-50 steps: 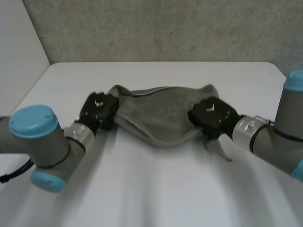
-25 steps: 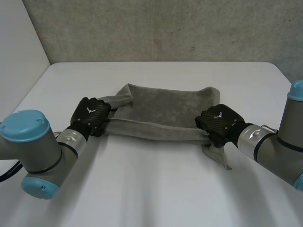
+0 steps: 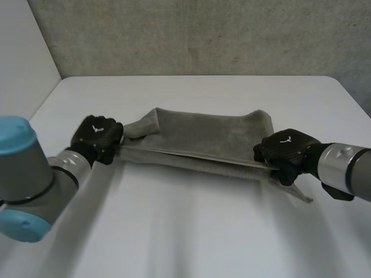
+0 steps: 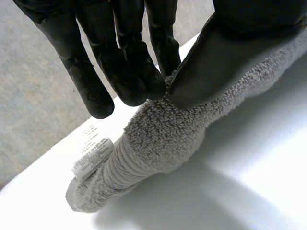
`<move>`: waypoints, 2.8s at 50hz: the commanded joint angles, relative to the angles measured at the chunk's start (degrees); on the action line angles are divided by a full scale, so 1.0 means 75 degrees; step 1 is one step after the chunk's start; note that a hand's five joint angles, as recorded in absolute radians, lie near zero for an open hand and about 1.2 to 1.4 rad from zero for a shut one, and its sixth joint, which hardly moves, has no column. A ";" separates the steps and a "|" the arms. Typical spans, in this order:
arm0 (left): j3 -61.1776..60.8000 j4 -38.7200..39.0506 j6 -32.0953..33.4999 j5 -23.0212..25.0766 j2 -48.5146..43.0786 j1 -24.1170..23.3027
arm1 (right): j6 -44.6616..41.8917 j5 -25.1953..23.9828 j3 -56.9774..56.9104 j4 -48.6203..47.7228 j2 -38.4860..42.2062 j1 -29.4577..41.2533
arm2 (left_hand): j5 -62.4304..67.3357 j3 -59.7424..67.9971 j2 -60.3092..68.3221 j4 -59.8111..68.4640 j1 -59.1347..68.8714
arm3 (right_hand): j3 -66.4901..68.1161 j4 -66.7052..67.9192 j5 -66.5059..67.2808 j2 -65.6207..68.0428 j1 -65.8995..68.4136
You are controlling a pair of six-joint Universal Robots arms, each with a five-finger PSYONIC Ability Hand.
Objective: Fold the towel.
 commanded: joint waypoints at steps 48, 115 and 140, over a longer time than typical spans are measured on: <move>0.1625 0.1506 -0.2220 -0.0185 -0.0953 -0.0318 | 0.0974 0.0612 -0.0479 -0.4243 0.0727 0.0425 | 0.0663 0.0438 0.0407 0.0354 0.1067 | 0.0532 0.0553 0.0484 0.0708 0.0530; 0.1686 0.0336 -0.0202 0.1409 -0.1984 0.0163 | 0.0012 0.0717 0.1927 -0.4594 0.1208 0.0226 | -0.5995 -0.6220 -0.6251 -0.6304 -0.5591 | 0.0338 0.0360 0.0290 0.0515 0.0336; 0.2956 -0.2267 0.0841 0.1304 -0.2457 0.0175 | 0.0023 0.0764 0.1810 -0.4383 0.1079 0.0156 | 0.0478 0.0253 0.0222 0.0169 0.0882 | 0.0405 0.0427 0.0358 0.0582 0.0404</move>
